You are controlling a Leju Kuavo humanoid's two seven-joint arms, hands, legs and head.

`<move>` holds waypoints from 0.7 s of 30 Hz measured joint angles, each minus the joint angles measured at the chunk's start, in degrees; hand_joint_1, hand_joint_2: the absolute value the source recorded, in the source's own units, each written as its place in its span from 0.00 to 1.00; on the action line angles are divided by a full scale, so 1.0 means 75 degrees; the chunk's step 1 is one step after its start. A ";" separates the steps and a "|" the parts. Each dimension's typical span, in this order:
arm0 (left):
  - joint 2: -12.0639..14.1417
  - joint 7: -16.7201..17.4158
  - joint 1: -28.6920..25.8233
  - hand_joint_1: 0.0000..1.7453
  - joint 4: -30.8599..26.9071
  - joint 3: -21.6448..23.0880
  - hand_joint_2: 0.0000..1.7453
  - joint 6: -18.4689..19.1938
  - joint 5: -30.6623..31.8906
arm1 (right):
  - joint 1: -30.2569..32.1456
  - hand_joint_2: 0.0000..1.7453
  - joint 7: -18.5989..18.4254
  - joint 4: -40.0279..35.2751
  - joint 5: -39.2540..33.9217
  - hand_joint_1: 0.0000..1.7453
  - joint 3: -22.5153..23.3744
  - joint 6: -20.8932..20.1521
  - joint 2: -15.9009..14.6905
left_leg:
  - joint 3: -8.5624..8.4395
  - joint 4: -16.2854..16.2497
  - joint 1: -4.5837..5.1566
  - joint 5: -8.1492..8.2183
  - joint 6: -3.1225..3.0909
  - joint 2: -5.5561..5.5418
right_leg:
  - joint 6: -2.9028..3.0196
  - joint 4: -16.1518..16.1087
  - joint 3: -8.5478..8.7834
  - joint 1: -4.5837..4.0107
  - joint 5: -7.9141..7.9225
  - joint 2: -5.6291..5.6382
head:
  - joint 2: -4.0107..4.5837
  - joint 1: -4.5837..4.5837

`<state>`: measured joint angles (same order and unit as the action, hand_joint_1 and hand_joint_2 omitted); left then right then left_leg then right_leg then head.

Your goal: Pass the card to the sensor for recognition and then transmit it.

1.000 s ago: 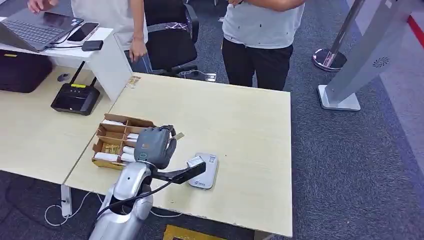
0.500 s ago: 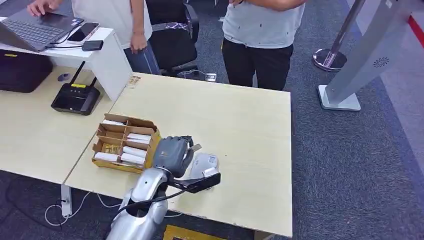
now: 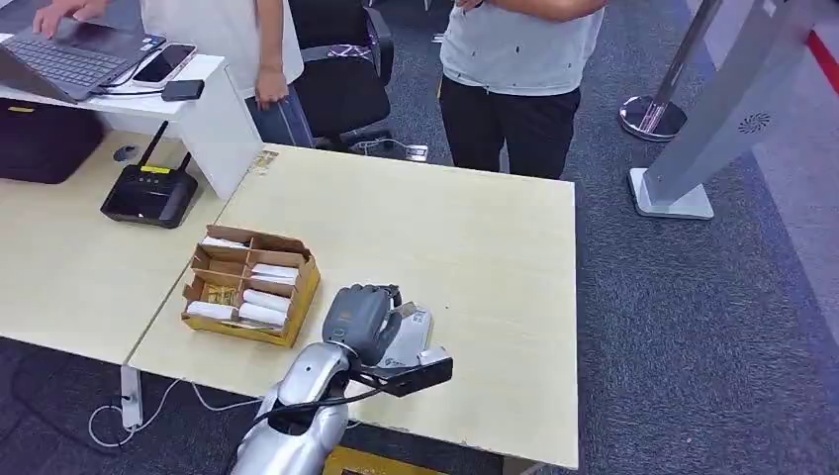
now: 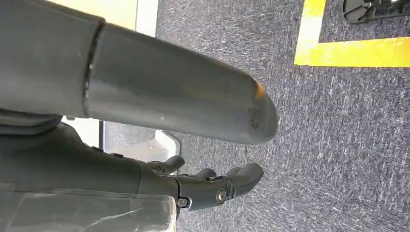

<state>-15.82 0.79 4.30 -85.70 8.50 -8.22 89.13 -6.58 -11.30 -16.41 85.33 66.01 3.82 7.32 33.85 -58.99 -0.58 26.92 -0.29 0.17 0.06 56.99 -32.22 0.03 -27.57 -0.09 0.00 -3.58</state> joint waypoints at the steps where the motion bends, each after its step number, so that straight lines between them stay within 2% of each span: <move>1: 0.0000 0.0000 0.0004 1.00 0.0035 0.0000 1.00 -0.0003 0.0000 | 0.0000 0.00 0.0000 0.0000 0.0000 0.00 0.0000 0.0000 0.0000 | 0.0000 0.0000 0.0000 0.0000 0.0000 0.0000 | 0.0000 0.0000 0.0000 0.0000 0.0000 0.0000 | 0.0000 0.0000; 21: -0.0006 0.0050 0.0008 1.00 0.0600 0.0006 1.00 0.0012 0.0122 | -0.0001 0.00 0.0017 0.0000 0.0055 0.00 0.0000 0.0009 0.0000 | 0.0000 0.0000 0.0000 0.0000 0.0000 0.0000 | 0.0000 0.0000 0.0000 0.0000 0.0000 0.0000 | 0.0000 0.0000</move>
<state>-15.87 1.16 4.36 -81.20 8.55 -8.13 90.05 -6.59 -11.17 -16.41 85.74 66.01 3.89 7.32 33.84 -58.99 -0.58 26.92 -0.29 0.17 0.06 56.99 -32.22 0.03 -27.57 -0.09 0.00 -3.58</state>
